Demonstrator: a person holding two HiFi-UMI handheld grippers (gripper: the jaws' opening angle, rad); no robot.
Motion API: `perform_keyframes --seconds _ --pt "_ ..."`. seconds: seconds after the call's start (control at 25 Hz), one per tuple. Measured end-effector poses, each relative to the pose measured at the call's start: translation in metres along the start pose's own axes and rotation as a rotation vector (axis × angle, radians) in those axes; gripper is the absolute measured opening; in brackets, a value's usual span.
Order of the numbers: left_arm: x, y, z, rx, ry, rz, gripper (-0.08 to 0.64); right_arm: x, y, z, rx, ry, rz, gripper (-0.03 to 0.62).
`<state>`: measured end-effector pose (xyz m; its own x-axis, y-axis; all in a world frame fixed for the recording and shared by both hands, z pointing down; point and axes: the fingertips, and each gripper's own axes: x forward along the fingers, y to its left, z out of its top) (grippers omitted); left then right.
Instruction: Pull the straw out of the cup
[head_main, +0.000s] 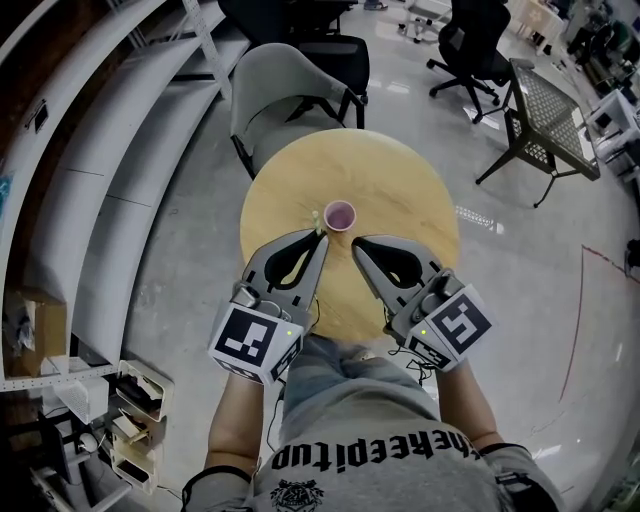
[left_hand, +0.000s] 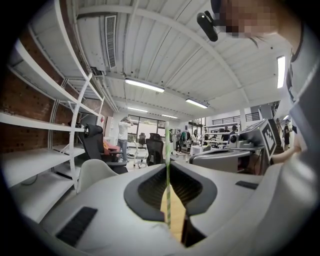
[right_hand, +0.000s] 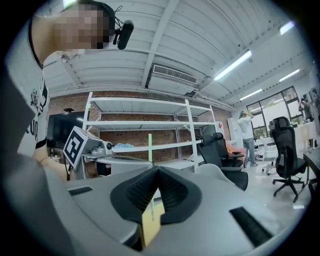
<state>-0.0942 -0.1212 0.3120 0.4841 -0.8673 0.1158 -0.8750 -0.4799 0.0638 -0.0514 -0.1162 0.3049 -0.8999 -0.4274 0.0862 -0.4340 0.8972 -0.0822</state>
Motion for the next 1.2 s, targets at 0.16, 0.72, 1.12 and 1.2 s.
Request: perform_keyframes --seconds 0.16,0.72,1.12,1.2 --pt "-0.005 -0.005 0.0 -0.004 -0.006 0.009 0.061 -0.001 0.005 -0.001 -0.002 0.0 0.019 0.014" --pt "-0.009 -0.017 0.006 0.016 -0.023 0.014 0.061 -0.011 0.011 0.006 -0.021 -0.019 0.031 0.011" --pt "-0.014 -0.018 0.009 0.028 -0.027 0.005 0.061 -0.012 0.016 0.008 -0.02 -0.026 0.018 0.011" --pt "-0.016 -0.019 0.009 0.027 -0.025 0.004 0.061 -0.012 0.017 0.008 -0.02 -0.026 0.016 0.011"
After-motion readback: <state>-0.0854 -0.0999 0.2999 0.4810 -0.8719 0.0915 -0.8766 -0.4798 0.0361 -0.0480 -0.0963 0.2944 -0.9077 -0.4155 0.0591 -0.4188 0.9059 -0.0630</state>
